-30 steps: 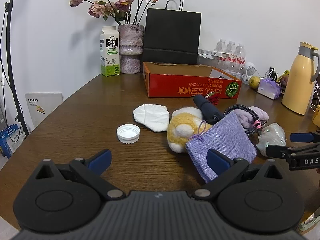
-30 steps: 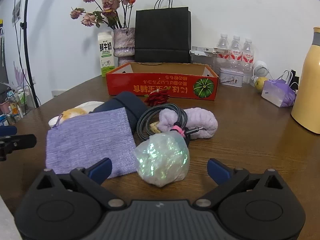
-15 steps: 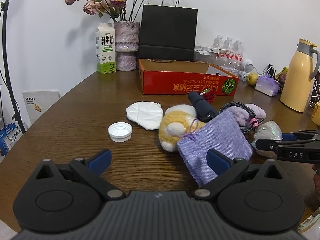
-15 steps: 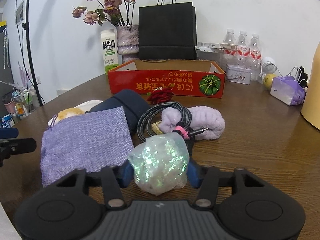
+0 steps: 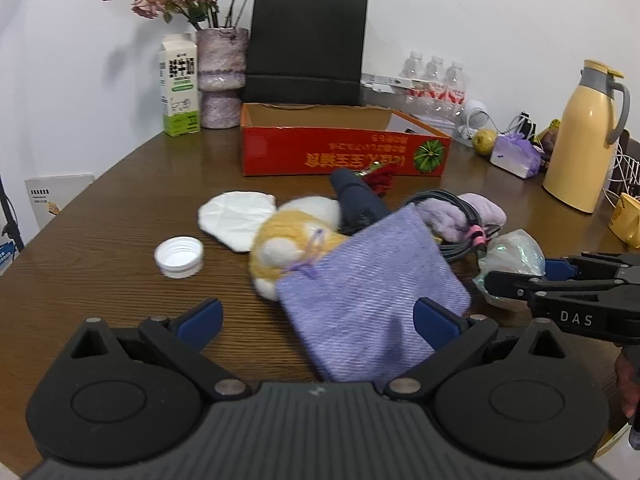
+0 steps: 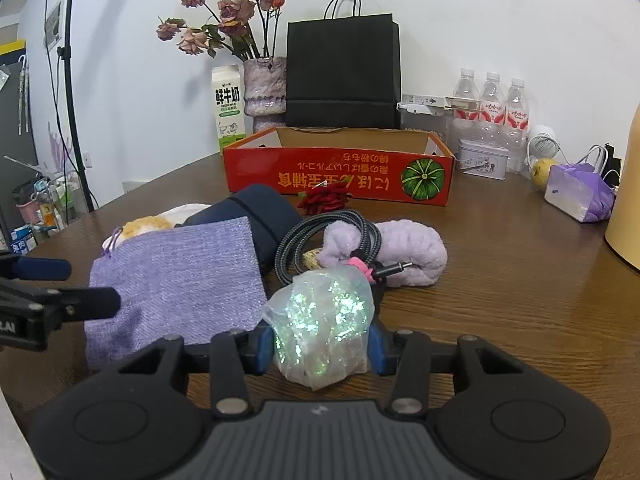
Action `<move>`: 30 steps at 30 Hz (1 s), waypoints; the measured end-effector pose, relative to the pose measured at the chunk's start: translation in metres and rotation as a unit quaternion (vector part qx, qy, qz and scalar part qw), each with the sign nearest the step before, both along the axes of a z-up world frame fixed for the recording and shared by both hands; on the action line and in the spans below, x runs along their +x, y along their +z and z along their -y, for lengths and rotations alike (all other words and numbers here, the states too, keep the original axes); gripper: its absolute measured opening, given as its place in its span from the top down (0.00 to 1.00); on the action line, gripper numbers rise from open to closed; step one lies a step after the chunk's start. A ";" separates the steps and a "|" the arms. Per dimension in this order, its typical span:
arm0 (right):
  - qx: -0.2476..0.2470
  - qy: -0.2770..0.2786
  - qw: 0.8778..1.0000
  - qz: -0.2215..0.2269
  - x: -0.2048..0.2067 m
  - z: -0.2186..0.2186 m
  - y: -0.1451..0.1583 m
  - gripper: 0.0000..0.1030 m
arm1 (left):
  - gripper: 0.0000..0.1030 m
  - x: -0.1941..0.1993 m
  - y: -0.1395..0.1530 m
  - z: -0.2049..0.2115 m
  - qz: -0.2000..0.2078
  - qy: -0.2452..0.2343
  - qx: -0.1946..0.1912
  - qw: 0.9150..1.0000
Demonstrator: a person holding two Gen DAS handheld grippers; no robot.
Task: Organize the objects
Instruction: 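Grasp the purple burlap pouch with the left gripper while the right gripper holds the bag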
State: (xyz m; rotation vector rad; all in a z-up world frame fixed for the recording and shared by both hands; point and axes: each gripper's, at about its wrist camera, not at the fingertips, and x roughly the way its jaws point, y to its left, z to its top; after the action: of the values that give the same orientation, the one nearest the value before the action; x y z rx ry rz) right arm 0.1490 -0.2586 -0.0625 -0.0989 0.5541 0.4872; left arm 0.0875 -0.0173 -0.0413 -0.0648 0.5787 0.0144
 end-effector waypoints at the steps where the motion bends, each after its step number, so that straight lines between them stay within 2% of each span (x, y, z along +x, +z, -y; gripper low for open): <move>1: 0.001 0.001 1.000 0.001 0.000 0.002 0.000 0.57 | 0.00 0.001 0.000 0.004 -0.001 0.000 0.001 1.000; 9: 0.002 0.005 1.000 0.010 0.005 0.017 0.003 0.57 | 0.00 0.010 -0.004 0.027 -0.008 0.016 0.006 1.000; 13: 0.000 0.009 1.000 0.013 0.009 0.023 0.003 0.57 | 0.00 0.014 -0.007 0.035 -0.007 0.038 0.000 0.999; 19: 0.000 0.010 1.000 0.020 0.016 0.027 0.003 0.57 | 0.00 0.021 -0.014 0.048 -0.011 0.065 0.016 0.998; 30: 0.009 0.010 0.999 0.039 0.014 0.029 0.002 0.57 | 0.01 0.026 -0.026 0.054 -0.021 0.092 0.022 0.995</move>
State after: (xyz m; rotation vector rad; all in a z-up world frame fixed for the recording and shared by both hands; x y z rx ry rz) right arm 0.1628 -0.2872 -0.0605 -0.1056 0.4725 0.5048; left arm 0.1131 -0.0717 -0.0671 -0.0755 0.6135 0.2079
